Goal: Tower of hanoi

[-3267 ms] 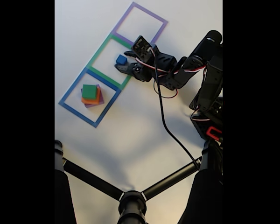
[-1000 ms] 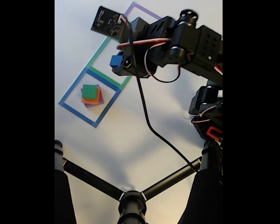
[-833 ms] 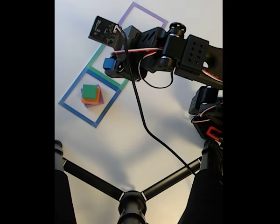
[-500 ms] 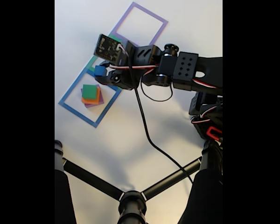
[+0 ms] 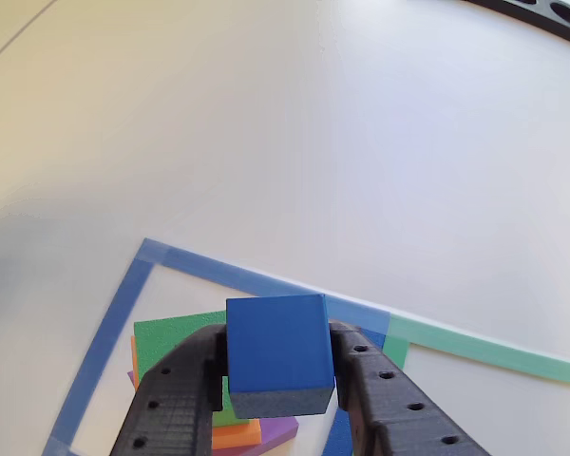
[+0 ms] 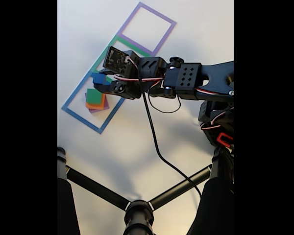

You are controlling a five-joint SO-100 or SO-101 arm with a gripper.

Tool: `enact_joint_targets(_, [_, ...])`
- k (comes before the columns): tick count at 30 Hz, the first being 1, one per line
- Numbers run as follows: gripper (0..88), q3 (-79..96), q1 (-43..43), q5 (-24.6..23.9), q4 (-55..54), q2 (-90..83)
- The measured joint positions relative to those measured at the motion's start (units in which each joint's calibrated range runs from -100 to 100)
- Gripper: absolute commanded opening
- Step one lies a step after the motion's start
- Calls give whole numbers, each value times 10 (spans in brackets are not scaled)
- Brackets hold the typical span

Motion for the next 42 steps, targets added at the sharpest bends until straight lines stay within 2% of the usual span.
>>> enact_joint_targets(16, [41,-1,-33,0,-77,61])
enact_joint_targets(42, [52,16,-51,0,-135,103])
